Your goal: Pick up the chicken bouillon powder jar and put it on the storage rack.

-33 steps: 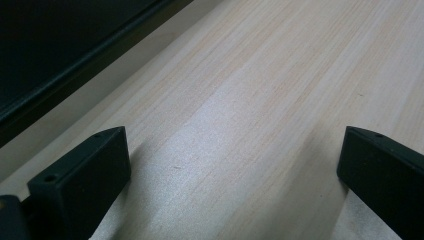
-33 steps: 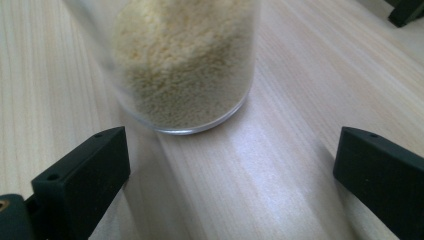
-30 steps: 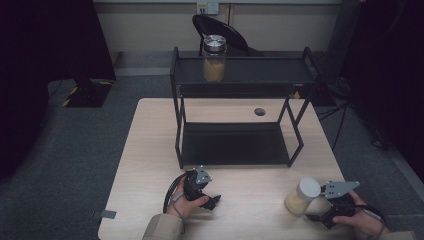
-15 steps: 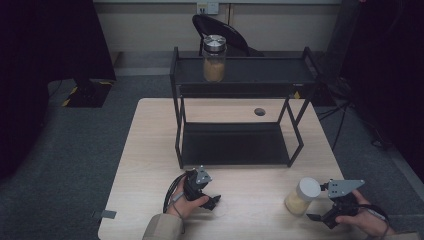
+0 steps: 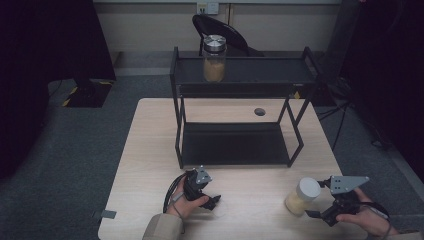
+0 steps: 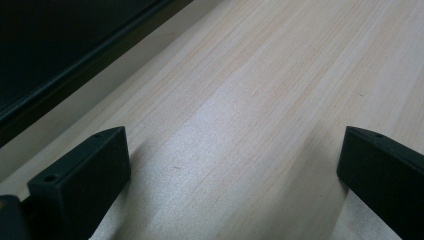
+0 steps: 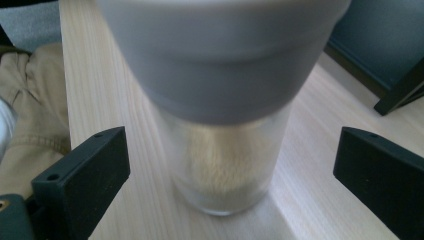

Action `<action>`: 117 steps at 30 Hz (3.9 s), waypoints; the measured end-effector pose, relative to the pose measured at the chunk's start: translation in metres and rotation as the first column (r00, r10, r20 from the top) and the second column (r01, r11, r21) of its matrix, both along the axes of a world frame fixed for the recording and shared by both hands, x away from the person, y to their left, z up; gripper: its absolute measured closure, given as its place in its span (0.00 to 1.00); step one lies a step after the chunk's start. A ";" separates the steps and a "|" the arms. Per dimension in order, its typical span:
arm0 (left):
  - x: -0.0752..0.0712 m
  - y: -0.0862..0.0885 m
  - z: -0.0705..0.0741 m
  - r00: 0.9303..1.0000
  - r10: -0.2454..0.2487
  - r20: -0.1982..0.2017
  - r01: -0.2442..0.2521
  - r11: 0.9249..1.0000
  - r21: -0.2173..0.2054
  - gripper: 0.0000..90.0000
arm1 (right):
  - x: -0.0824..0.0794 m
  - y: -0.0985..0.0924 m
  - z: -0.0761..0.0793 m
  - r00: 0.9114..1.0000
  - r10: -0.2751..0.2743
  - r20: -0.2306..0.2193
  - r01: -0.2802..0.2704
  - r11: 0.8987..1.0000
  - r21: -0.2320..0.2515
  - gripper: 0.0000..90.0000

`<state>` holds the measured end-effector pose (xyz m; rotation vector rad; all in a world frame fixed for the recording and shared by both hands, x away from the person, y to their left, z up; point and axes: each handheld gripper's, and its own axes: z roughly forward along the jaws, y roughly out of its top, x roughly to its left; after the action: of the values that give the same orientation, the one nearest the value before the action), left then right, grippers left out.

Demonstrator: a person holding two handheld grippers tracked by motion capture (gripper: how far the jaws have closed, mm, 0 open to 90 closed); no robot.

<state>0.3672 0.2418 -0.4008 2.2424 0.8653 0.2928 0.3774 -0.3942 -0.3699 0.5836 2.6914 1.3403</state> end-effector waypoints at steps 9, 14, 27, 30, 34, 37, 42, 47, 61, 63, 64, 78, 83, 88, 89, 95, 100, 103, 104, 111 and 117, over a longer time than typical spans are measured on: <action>0.000 0.000 0.000 1.000 0.000 0.000 0.000 1.000 0.000 0.00 | 0.002 0.006 0.003 1.000 0.009 0.015 -0.010 0.999 0.042 0.07; 0.000 0.000 0.000 1.000 0.000 0.000 0.000 1.000 0.000 0.00 | 0.001 0.007 0.004 0.999 0.014 0.040 -0.016 0.998 0.059 0.17; 0.000 0.000 0.000 1.000 0.000 0.000 0.000 1.000 0.000 0.00 | -0.002 0.002 -0.006 0.996 0.029 0.090 -0.039 0.993 0.113 0.37; 0.000 0.000 0.000 1.000 0.000 0.000 0.000 1.000 0.000 0.00 | -0.002 0.001 -0.008 0.996 0.027 0.088 -0.038 0.991 0.126 0.38; 0.000 0.000 0.000 1.000 0.000 0.000 0.000 1.000 0.000 0.00 | -0.003 0.000 -0.009 0.996 0.019 0.086 -0.031 0.991 0.132 0.38; 0.000 0.000 0.000 1.000 0.000 0.000 0.000 1.000 0.000 0.00 | -0.004 0.001 -0.009 0.997 0.011 0.082 -0.022 0.991 0.132 0.38; 0.000 0.000 0.000 1.000 0.000 0.000 0.000 1.000 0.000 0.00 | -0.003 0.005 -0.004 0.996 0.021 0.089 -0.031 0.993 0.113 0.38; 0.000 0.000 0.000 1.000 0.000 0.000 0.000 1.000 0.000 0.00 | 0.000 0.010 0.002 0.996 0.032 0.084 -0.041 0.993 0.107 0.38; 0.000 0.000 0.000 1.000 0.000 0.000 0.000 1.000 0.000 0.00 | 0.014 0.042 0.013 0.997 0.037 0.061 -0.043 0.995 0.095 0.38; 0.000 0.000 0.000 1.000 -0.001 0.001 0.001 1.000 0.001 0.00 | 0.017 0.048 0.014 0.998 0.039 0.056 -0.044 0.994 0.095 0.38; 0.000 0.000 0.000 1.000 -0.001 0.001 0.001 1.000 0.001 0.00 | 0.019 0.050 0.015 0.998 0.040 0.054 -0.045 0.995 0.095 0.38; 0.000 0.000 0.000 1.000 0.000 0.000 0.000 1.000 0.000 0.00 | 0.037 0.079 0.025 0.998 0.038 0.052 -0.043 0.995 0.086 0.38; 0.000 0.000 0.000 1.000 0.000 0.000 0.000 1.000 0.000 0.00 | 0.042 0.087 0.030 0.998 0.025 0.055 -0.030 0.995 0.095 0.38; 0.000 0.000 0.000 1.000 0.000 0.000 0.000 1.000 0.000 0.00 | 0.046 0.092 0.036 0.998 0.014 0.058 -0.019 0.995 0.094 0.38; 0.000 0.000 0.000 1.000 0.000 0.000 0.000 1.000 0.000 0.00 | 0.048 0.093 0.037 0.998 0.013 0.057 -0.018 0.995 0.095 0.38; 0.000 0.000 0.000 1.000 -0.001 0.001 0.001 1.000 0.002 0.00 | 0.054 0.098 0.044 0.998 -0.004 0.058 -0.002 0.995 0.095 0.38; 0.000 0.000 0.000 1.000 0.000 0.000 0.000 1.000 0.001 0.00 | 0.061 0.102 0.052 0.998 -0.012 0.067 0.006 0.996 0.087 0.38; 0.000 0.000 0.000 1.000 -0.001 0.001 0.001 1.000 0.002 0.00 | 0.066 0.104 0.058 0.998 -0.012 0.067 0.006 0.996 0.089 0.38; 0.000 0.000 0.000 1.000 0.000 0.000 0.000 1.000 0.000 0.00 | 0.068 0.106 0.061 0.998 -0.011 0.070 0.005 0.996 0.086 0.38; 0.000 0.000 0.000 1.000 0.000 0.000 0.000 1.000 0.001 0.00 | 0.076 0.111 0.081 0.996 -0.004 0.089 -0.004 0.996 0.086 0.38; 0.000 0.000 0.000 1.000 -0.001 0.001 0.001 1.000 0.002 0.00 | 0.084 0.112 0.099 0.996 -0.012 0.085 0.004 0.996 0.087 0.38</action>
<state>0.3673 0.2418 -0.4006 2.2438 0.8638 0.2944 0.4618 -0.2821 -0.2711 0.5311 2.5716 1.4515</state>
